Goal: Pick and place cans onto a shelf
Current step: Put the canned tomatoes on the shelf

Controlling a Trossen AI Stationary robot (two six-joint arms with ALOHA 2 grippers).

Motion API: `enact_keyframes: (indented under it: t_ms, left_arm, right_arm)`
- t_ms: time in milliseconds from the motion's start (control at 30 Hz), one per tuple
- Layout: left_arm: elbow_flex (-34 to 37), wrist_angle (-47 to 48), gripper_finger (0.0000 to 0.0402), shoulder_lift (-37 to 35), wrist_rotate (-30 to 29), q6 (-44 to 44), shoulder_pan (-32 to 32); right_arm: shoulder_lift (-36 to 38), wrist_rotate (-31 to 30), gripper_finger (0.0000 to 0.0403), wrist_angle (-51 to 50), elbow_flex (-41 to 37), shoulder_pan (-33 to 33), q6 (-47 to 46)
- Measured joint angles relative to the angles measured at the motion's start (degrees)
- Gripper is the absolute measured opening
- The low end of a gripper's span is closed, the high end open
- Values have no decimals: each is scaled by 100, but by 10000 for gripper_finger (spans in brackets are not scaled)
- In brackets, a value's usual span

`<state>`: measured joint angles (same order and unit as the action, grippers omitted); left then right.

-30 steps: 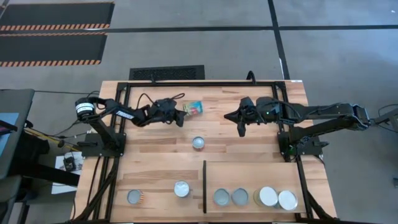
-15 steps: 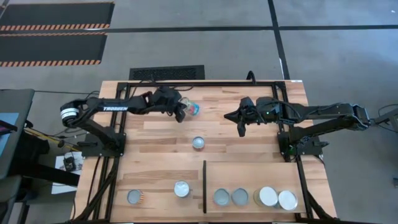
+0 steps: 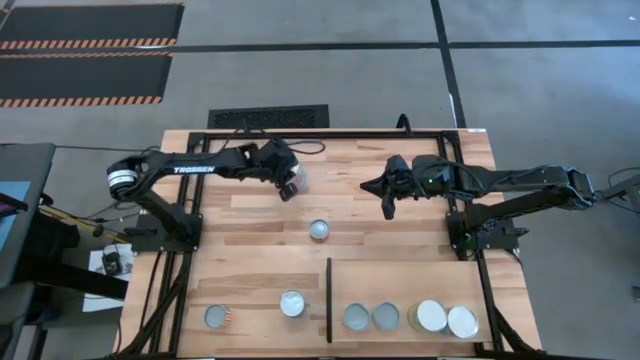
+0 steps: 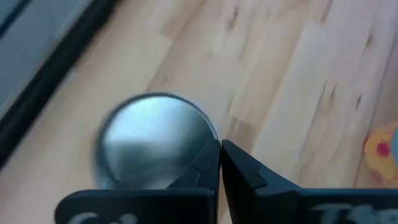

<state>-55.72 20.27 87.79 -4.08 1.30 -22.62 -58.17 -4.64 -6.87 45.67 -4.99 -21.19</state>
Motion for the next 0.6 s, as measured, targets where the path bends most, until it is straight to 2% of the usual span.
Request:
enact_keyframes:
  t_ms: [267, 600]
  left_arm:
    - [-57, 281, 0, 338, 18, -15, 140]
    - [-847, 1053, 0, 293, 32, -216, 174]
  right_arm:
    - [0, 2, 11, 20, 0, -2, 24]
    - [0, 11, 11, 78, 0, -2, 21]
